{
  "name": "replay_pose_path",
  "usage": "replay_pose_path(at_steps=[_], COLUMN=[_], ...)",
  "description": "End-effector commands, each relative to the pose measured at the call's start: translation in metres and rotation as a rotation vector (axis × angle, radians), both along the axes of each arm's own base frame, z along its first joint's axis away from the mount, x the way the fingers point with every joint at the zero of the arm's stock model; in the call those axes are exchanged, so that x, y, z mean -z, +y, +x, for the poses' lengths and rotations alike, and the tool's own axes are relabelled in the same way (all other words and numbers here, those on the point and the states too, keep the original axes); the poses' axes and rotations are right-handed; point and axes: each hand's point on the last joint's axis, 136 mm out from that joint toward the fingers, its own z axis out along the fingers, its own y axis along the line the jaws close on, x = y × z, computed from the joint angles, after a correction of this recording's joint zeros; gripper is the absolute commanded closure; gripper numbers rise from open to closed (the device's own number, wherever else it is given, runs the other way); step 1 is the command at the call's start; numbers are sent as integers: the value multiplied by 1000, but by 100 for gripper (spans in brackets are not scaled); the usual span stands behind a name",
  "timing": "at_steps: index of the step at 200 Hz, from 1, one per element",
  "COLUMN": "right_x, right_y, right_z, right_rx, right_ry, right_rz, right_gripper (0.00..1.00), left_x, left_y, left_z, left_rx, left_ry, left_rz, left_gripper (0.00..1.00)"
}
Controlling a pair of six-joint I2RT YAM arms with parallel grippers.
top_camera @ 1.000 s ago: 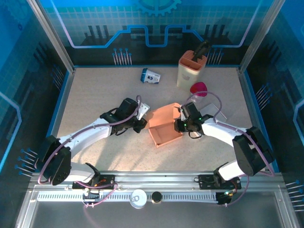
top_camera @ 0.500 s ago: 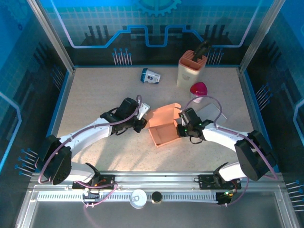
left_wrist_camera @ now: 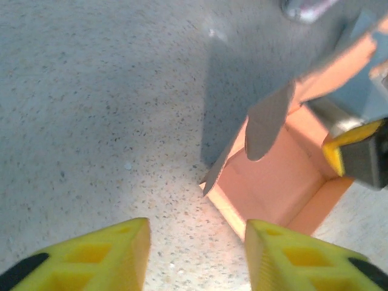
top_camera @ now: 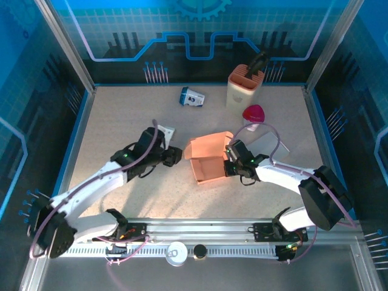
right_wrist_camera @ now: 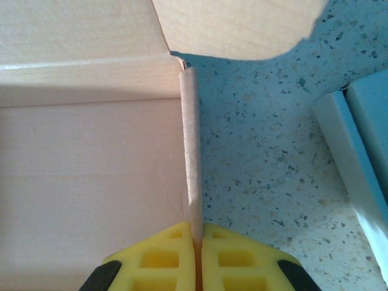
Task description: Fold the paper box
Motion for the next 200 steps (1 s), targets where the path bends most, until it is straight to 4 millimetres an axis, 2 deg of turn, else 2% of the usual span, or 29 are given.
replay_pose_path(at_steps=[1,23,42,67,108,122,135,171,200], right_x=[-4,-7,-8,-9,-7,-7,-8,-7,-5], right_y=[-1,1,2,4,5,5,5,5,5], right_z=[0,-1,-1,-2,-4,-4,-4,-4,-5], right_rx=[17,24,30,30,28,29,28,29,32], right_ry=[-1,0,-3,-3,-2,-2,-4,-2,-2], right_rz=[-32,-35,-39,-39,-41,-39,-37,-35,-31], right_gripper=[93,93,93,94,94,94,94,95,95], left_x=[35,54,68,87,96,104,113,127,140], left_y=[12,-13,-35,-47,-72,-80,-82,-78,-79], left_z=[-32,-54,-57,-50,-29,-25,-23,-21,-23], left_rx=[-156,-129,-136,-220,-264,-266,-274,-298,-291], left_ry=[174,205,233,244,227,235,243,238,260], left_rz=[-41,-42,-70,-72,-109,-106,-94,-74,-64], left_gripper=[60,60,59,58,53,55,60,65,74])
